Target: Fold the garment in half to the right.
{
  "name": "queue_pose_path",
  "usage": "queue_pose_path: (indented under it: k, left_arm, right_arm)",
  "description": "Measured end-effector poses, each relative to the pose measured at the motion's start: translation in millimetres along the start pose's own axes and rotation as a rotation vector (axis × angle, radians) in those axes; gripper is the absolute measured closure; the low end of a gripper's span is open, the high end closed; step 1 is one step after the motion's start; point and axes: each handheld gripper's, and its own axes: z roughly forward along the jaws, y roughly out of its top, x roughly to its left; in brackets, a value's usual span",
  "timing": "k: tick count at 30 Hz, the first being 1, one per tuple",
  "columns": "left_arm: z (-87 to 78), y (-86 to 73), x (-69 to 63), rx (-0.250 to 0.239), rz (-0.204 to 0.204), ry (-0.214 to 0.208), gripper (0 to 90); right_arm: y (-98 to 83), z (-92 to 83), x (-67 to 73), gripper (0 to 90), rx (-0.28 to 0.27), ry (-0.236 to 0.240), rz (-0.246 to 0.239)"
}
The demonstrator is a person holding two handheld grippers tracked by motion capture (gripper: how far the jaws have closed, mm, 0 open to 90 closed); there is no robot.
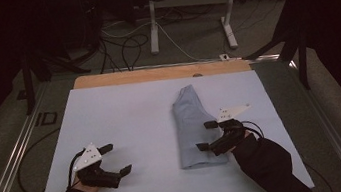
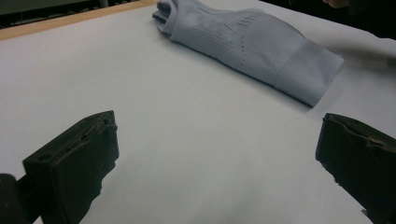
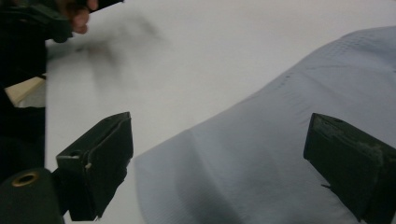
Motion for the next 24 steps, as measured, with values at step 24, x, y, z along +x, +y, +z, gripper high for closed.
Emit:
queue_pose_path:
  k: [24]
  left_arm:
    - [-12.7, -1.1, 2.4, -0.005, -0.004, 0.023, 0.6]
  right_arm:
    - [-41.5, -34.3, -13.8, 8.5, -0.027, -0.150, 0.032]
